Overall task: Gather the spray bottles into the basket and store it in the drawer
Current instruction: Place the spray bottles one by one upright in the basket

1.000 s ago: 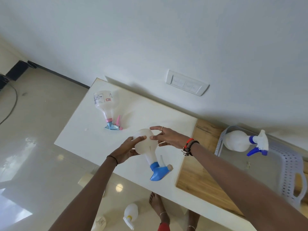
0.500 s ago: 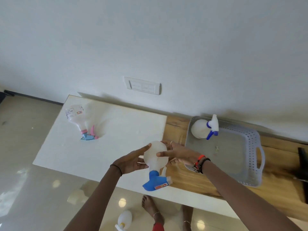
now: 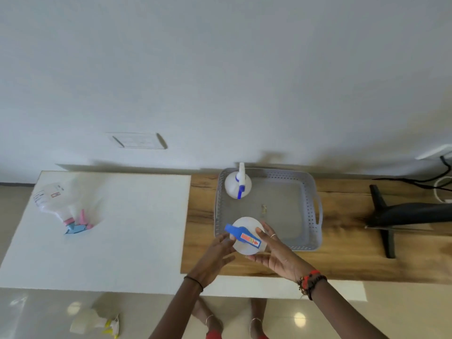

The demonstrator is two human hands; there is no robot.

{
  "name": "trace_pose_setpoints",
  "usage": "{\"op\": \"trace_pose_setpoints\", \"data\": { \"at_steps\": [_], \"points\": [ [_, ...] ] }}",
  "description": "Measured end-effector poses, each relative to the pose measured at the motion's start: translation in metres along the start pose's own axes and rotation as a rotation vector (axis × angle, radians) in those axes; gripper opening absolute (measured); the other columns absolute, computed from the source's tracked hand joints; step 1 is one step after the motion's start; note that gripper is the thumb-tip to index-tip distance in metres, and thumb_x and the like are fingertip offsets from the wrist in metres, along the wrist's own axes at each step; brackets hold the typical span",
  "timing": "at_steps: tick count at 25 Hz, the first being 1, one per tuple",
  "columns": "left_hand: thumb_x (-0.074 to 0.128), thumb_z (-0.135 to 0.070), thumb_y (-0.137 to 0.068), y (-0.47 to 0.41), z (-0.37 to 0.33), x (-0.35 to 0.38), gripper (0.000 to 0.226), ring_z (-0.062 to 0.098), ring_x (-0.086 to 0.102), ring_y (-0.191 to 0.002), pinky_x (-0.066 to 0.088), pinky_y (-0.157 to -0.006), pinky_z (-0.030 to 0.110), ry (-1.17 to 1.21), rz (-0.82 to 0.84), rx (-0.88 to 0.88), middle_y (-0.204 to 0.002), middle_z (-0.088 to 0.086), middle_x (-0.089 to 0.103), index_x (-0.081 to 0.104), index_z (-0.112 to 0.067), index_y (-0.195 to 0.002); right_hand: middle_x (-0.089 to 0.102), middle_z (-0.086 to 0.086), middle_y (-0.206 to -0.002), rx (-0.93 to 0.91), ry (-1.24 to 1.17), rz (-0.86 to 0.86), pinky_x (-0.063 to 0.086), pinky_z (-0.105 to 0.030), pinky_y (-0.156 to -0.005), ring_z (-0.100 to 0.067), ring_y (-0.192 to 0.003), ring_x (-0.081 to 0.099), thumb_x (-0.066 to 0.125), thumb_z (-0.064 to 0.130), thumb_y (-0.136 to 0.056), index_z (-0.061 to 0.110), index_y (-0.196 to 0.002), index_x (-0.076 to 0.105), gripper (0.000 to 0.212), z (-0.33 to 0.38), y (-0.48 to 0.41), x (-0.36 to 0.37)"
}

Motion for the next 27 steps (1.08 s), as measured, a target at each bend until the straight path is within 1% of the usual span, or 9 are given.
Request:
{"op": "trace_pose_setpoints", "data": {
  "at_steps": [3, 6, 8, 10, 12, 15, 18, 23, 27],
  "points": [
    [0.045, -0.028, -0.100, -0.010, 0.002, 0.041, 0.032, 0.012, 0.058, -0.114, 0.043, -0.099, 0.032, -0.068, 0.015, 0.058, -0.121, -0.003, 0.065, 0.051, -0.023, -0.130, 0.054, -0.017, -0.129, -0.022, 0.042, -0.021, 0.059, -0.040, -0.077, -0.031, -0.114, 0.058, 0.068, 0.045, -0.077, 0.034, -0.136, 0.043, 0.065, 0.007, 0.009, -0.029],
    [0.040, -0.023, -0.102, -0.024, -0.001, 0.075, 0.032, 0.012, 0.060, -0.108, 0.054, -0.080, 0.018, -0.071, -0.014, 0.111, -0.121, 0.001, 0.063, 0.049, -0.018, -0.132, 0.058, -0.004, -0.120, -0.060, 0.349, -0.149, 0.055, -0.038, -0.088, -0.022, -0.106, 0.060, 0.052, 0.060, -0.085, 0.043, -0.136, 0.041, 0.055, 0.019, 0.011, -0.056],
    [0.037, -0.018, -0.103, -0.036, -0.004, 0.091, 0.030, 0.010, 0.061, -0.103, 0.055, -0.074, 0.015, -0.079, -0.036, 0.143, -0.118, 0.000, 0.063, 0.049, -0.018, -0.130, 0.063, 0.003, -0.104, -0.130, 0.422, -0.227, 0.055, -0.030, -0.083, -0.013, -0.093, 0.060, 0.051, 0.059, -0.086, 0.042, -0.134, 0.043, 0.051, 0.030, 0.009, -0.069],
    [0.034, -0.007, -0.103, -0.051, -0.008, 0.106, 0.031, 0.016, 0.059, -0.109, 0.054, -0.089, 0.022, -0.075, -0.053, 0.166, -0.123, 0.004, 0.060, 0.048, -0.019, -0.128, 0.066, 0.003, -0.096, -0.188, 0.366, -0.233, 0.055, -0.023, -0.072, -0.010, -0.082, 0.059, 0.053, 0.051, -0.089, 0.036, -0.131, 0.049, 0.045, 0.040, 0.005, -0.079],
    [0.030, 0.009, -0.096, -0.067, -0.012, 0.116, 0.045, 0.028, 0.054, -0.122, 0.047, -0.105, 0.039, -0.076, -0.088, 0.185, -0.131, 0.012, 0.058, 0.049, -0.014, -0.129, 0.067, 0.004, -0.099, -0.202, 0.247, -0.219, 0.057, -0.020, -0.067, -0.010, -0.084, 0.063, 0.054, 0.043, -0.092, 0.030, -0.122, 0.054, 0.033, 0.048, -0.002, -0.085],
    [0.030, 0.014, -0.091, -0.092, -0.018, 0.124, 0.052, 0.027, 0.055, -0.120, 0.049, -0.103, 0.039, -0.078, -0.150, 0.233, -0.134, 0.017, 0.057, 0.053, -0.014, -0.128, 0.067, 0.005, -0.102, -0.209, 0.096, -0.174, 0.060, -0.024, -0.077, -0.018, -0.101, 0.066, 0.055, 0.034, -0.093, 0.031, -0.107, 0.057, 0.015, 0.058, -0.017, -0.090],
    [0.030, 0.011, -0.093, -0.114, -0.021, 0.123, 0.049, 0.021, 0.058, -0.111, 0.052, -0.091, 0.028, -0.050, -0.216, 0.247, -0.131, 0.017, 0.059, 0.054, -0.019, -0.121, 0.064, -0.005, -0.115, -0.200, 0.011, -0.124, 0.058, -0.029, -0.083, -0.022, -0.110, 0.063, 0.053, 0.027, -0.095, 0.028, -0.115, 0.053, 0.021, 0.065, -0.036, -0.092],
    [0.027, 0.014, -0.091, -0.141, -0.025, 0.111, 0.053, 0.020, 0.056, -0.114, 0.048, -0.099, 0.031, -0.029, -0.306, 0.230, -0.137, 0.017, 0.054, 0.047, -0.010, -0.134, 0.060, -0.013, -0.128, -0.162, -0.020, -0.100, 0.055, -0.034, -0.093, -0.022, -0.107, 0.064, 0.049, 0.023, -0.098, 0.017, -0.136, 0.046, 0.039, 0.073, -0.071, -0.090],
    [0.030, 0.011, -0.096, -0.155, -0.025, 0.102, 0.052, 0.029, 0.046, -0.134, 0.038, -0.114, 0.041, -0.001, -0.324, 0.205, -0.143, 0.016, 0.050, 0.038, -0.005, -0.144, 0.061, -0.012, -0.125, -0.143, -0.041, -0.109, 0.059, -0.028, -0.082, -0.025, -0.112, 0.062, 0.049, 0.021, -0.097, 0.013, -0.137, 0.045, 0.041, 0.076, -0.087, -0.088]
  ]
}}
Point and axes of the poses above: each hand's wrist, its own y-axis away from the middle knuckle, its own x-axis out of the palm, z = x × y, the point moved 2 cm from there along -y, towards the middle knuckle
